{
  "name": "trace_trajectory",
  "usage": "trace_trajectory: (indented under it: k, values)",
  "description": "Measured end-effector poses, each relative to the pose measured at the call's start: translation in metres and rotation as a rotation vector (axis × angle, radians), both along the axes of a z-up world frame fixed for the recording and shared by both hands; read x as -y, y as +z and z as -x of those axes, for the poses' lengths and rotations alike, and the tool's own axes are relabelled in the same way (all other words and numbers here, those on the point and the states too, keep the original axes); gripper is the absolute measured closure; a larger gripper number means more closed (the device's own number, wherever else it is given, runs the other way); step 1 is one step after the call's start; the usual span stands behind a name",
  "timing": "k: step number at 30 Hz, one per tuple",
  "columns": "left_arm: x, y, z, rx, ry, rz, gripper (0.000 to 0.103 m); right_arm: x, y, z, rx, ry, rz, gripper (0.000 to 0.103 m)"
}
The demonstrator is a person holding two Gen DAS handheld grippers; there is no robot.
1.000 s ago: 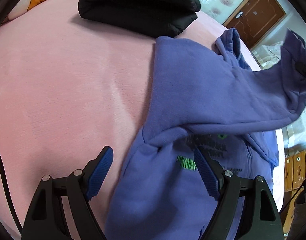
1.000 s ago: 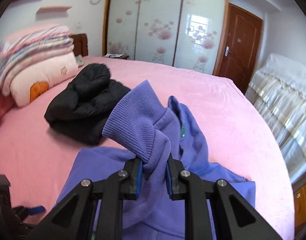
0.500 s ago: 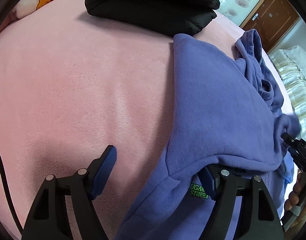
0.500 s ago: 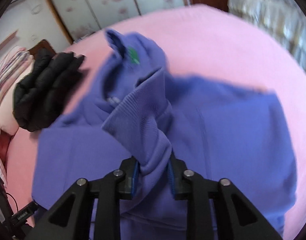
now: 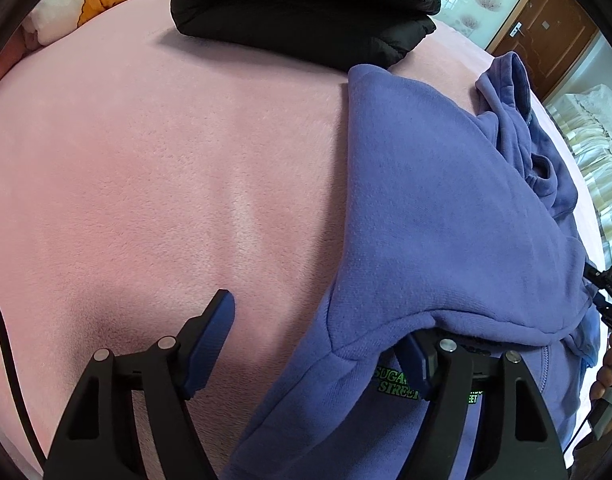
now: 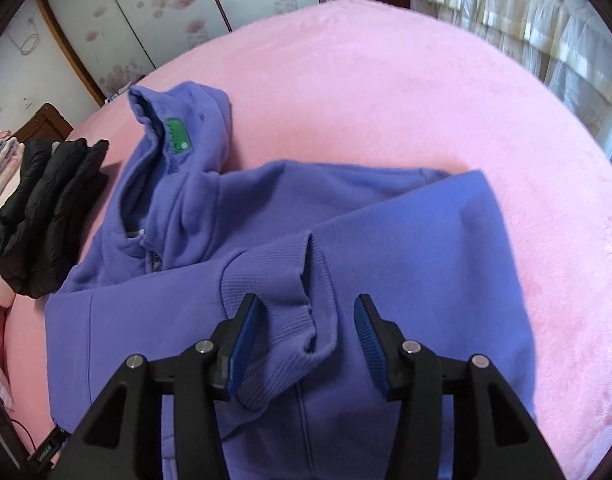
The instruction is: Fold large clothes
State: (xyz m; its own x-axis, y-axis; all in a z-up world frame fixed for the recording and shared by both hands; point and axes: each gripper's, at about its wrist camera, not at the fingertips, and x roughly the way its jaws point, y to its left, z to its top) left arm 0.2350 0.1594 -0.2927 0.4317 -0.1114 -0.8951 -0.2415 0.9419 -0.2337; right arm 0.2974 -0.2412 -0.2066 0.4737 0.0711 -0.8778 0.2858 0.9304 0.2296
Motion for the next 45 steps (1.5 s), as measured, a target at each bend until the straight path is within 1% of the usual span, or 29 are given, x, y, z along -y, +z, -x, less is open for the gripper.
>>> trace_trajectory:
  k: [1, 2, 3, 5, 9, 11, 12, 13, 14, 16, 19, 22, 26, 31, 33, 35, 37, 39, 40, 41, 42, 45]
  values:
    - [0.001, -0.001, -0.001, 0.000, 0.003, 0.000, 0.029, -0.001, -0.005, -0.002, -0.015, 0.005, -0.006, 0.054]
    - [0.001, -0.001, -0.001, 0.001, 0.005, -0.001, 0.029, -0.003, -0.008, -0.003, -0.023, 0.017, -0.002, 0.058]
    - [0.002, -0.001, -0.001, 0.001, 0.008, -0.002, 0.029, -0.007, -0.008, -0.003, -0.024, 0.031, 0.013, 0.072]
    - [0.002, -0.001, -0.001, 0.001, 0.009, -0.005, 0.029, -0.017, -0.007, -0.004, -0.032, 0.068, 0.079, 0.085]
    - [0.003, -0.002, -0.001, -0.002, -0.001, -0.018, 0.029, -0.027, 0.007, -0.001, 0.011, 0.096, 0.241, 0.087]
    - [0.003, -0.002, 0.000, -0.003, -0.003, -0.024, 0.029, -0.028, 0.008, 0.000, 0.018, 0.096, 0.313, 0.088]
    - [0.003, -0.002, 0.000, -0.006, -0.003, -0.022, 0.029, -0.029, 0.006, 0.001, 0.010, 0.092, 0.346, 0.100]
    - [0.002, -0.002, -0.001, -0.007, -0.004, -0.018, 0.029, -0.030, 0.000, -0.001, -0.021, 0.082, 0.417, 0.103]
    - [0.003, -0.002, 0.000, -0.006, -0.004, -0.020, 0.029, -0.029, -0.006, -0.003, -0.054, 0.075, 0.460, 0.103]
    - [0.004, -0.001, 0.000, -0.006, -0.018, -0.022, 0.029, -0.024, -0.015, -0.002, -0.099, 0.081, 0.474, 0.103]
    - [0.006, 0.005, 0.003, 0.003, -0.038, -0.031, 0.029, -0.022, -0.011, 0.006, -0.098, 0.089, 0.505, 0.103]
    - [0.008, 0.015, 0.009, 0.015, -0.048, -0.040, 0.029, -0.019, -0.002, 0.010, -0.079, 0.090, 0.460, 0.103]
    - [0.010, 0.037, 0.020, 0.045, -0.069, -0.069, 0.029, -0.019, 0.012, 0.013, -0.050, 0.094, 0.419, 0.102]
    - [0.010, 0.079, 0.033, 0.137, -0.106, -0.091, 0.029, -0.031, 0.027, 0.021, -0.001, 0.111, 0.360, 0.099]
    - [0.008, 0.096, 0.033, 0.173, -0.114, -0.109, 0.029, -0.029, 0.031, 0.023, 0.009, 0.114, 0.328, 0.098]
    - [0.006, 0.107, 0.029, 0.200, -0.121, -0.109, 0.029, -0.029, 0.038, 0.029, 0.026, 0.114, 0.286, 0.098]
    - [0.007, 0.113, 0.017, 0.217, -0.132, -0.125, 0.029, -0.027, 0.043, 0.033, 0.041, 0.117, 0.251, 0.090]
    - [0.010, 0.113, -0.002, 0.218, -0.141, -0.153, 0.029, -0.024, 0.045, 0.038, 0.051, 0.122, 0.218, 0.058]
    - [0.012, 0.111, -0.011, 0.221, -0.148, -0.162, 0.029, -0.022, 0.046, 0.040, 0.060, 0.117, 0.209, 0.052]
    - [0.013, 0.107, -0.020, 0.218, -0.152, -0.175, 0.029, -0.020, 0.046, 0.041, 0.070, 0.112, 0.205, 0.047]
    - [0.015, 0.101, -0.032, 0.207, -0.159, -0.182, 0.029, -0.018, 0.045, 0.042, 0.080, 0.112, 0.201, 0.045]
    - [0.018, 0.075, -0.069, 0.151, -0.163, -0.202, 0.029, -0.015, 0.034, 0.036, 0.060, 0.123, 0.170, 0.045]
